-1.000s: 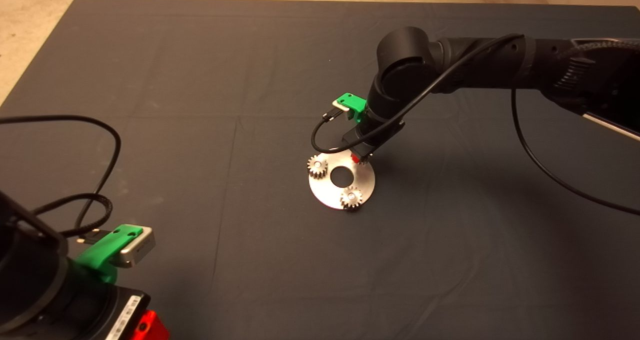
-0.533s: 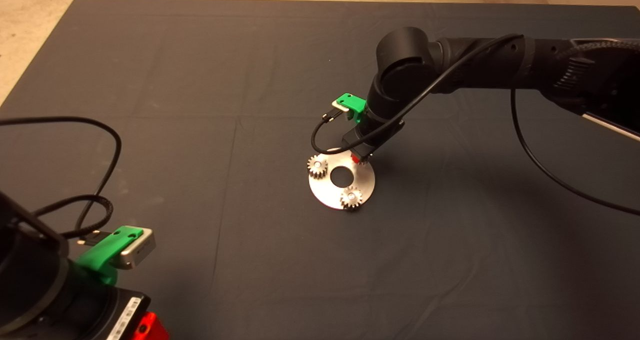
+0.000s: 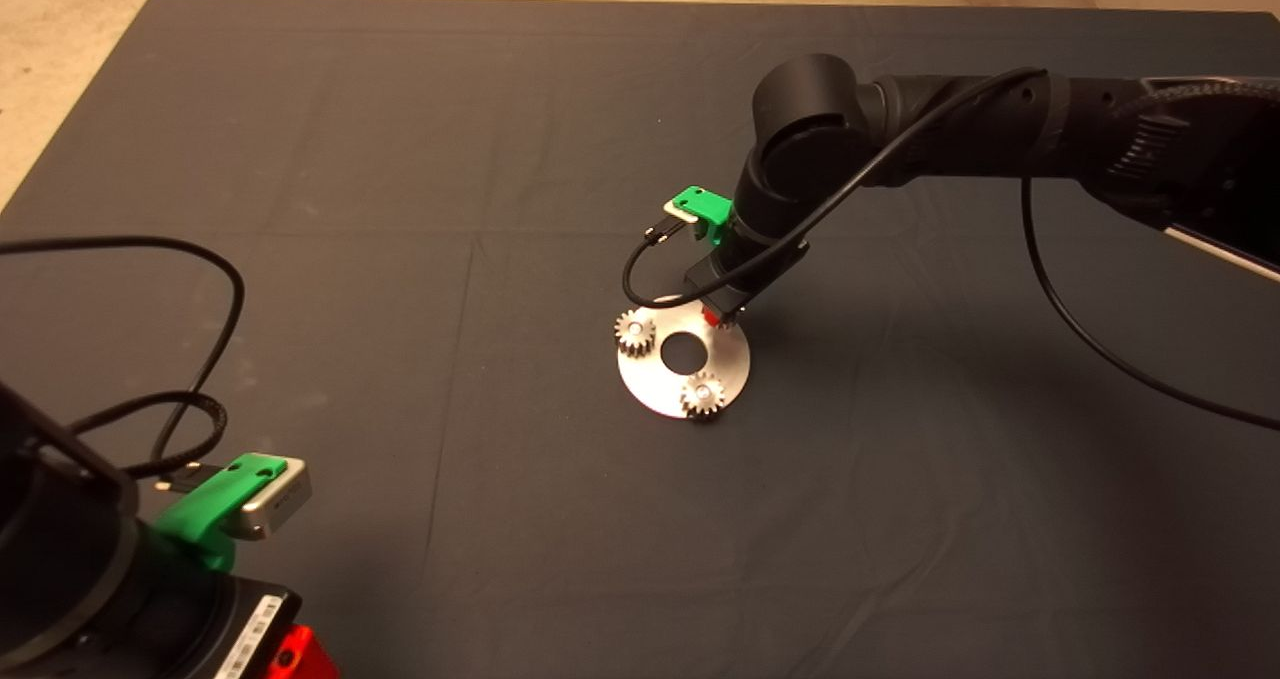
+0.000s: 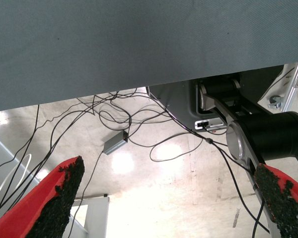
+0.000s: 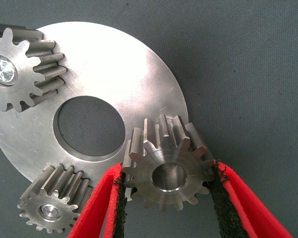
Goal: Install three planetary gears onto the carrier pins
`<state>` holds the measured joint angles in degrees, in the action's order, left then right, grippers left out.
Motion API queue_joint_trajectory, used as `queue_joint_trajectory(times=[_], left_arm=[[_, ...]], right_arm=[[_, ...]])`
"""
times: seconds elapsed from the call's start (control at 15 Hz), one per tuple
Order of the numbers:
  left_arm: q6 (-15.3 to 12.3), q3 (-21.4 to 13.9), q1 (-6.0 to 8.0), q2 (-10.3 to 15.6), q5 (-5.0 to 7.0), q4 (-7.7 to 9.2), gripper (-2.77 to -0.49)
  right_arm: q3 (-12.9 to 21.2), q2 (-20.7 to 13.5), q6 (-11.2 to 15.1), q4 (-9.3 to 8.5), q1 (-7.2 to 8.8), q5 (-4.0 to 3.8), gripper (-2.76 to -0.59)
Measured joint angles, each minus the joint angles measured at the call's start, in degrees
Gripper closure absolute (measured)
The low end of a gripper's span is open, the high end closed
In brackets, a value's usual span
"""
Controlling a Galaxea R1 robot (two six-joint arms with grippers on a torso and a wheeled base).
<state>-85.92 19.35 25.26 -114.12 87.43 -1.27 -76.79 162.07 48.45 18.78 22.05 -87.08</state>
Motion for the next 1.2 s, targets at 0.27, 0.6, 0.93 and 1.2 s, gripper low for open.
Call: queue_joint_trajectory(times=[0.27, 0.6, 0.93, 1.2], left_arm=[[0.0, 0.0, -0.01, -0.01, 0.0, 0.0, -2.46], [0.0, 0.0, -0.01, -0.02, 0.0, 0.0, -2.46], [0.0, 0.0, -0.01, -0.02, 0.0, 0.0, -2.46], [0.0, 0.0, -0.01, -0.01, 0.0, 0.0, -2.46]], right_arm=[[0.06, 0.0, 0.0, -0.02, 0.0, 0.0, -1.03], [0.11, 0.0, -0.02, 0.01, 0.0, 0.0, -1.03], [0.38, 0.17, -0.02, 0.13, -0.12, -0.11, -1.03], [0.72, 0.16, -0.13, 0.24, -0.17, -0.21, -1.03]])
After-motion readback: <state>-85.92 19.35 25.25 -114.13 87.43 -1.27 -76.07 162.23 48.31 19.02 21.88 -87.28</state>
